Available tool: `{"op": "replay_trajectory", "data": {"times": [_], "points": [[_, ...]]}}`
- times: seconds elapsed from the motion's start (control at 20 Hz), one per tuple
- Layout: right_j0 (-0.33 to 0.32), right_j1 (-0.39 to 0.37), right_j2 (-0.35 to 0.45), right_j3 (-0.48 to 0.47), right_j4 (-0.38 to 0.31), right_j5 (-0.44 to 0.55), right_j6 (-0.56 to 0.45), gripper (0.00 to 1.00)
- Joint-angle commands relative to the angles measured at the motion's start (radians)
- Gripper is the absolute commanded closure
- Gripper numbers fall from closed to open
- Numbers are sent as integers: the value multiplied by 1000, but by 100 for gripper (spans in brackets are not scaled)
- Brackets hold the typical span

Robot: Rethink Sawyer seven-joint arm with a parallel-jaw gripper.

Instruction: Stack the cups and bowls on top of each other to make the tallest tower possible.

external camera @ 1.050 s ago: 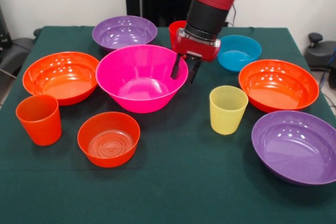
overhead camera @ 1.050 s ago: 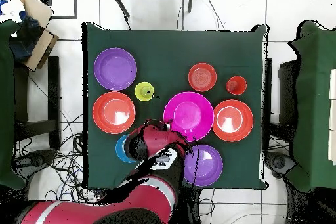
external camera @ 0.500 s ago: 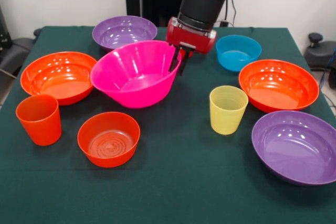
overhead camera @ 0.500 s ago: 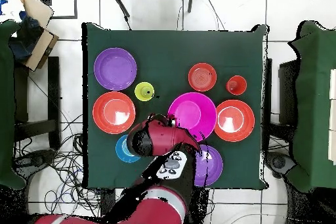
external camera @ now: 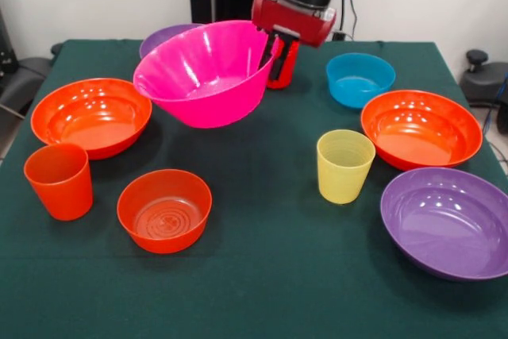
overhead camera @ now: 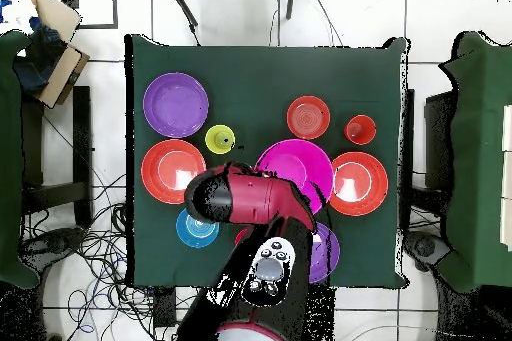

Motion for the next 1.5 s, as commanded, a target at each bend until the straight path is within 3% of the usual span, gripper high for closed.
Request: {"op": "replay_trajectory", "data": {"times": [0.05,0.4,0.65,0.95,1.5], "points": [[-2,-26,79,-158,30,110,84,100],[-33,48,104,-280,20,153,51,100],[-33,155,90,-358,3,99,66,100],[-88,224,119,-477,-7,142,5,100],[-75,303,75,-557,-42,157,-2,100]]}}
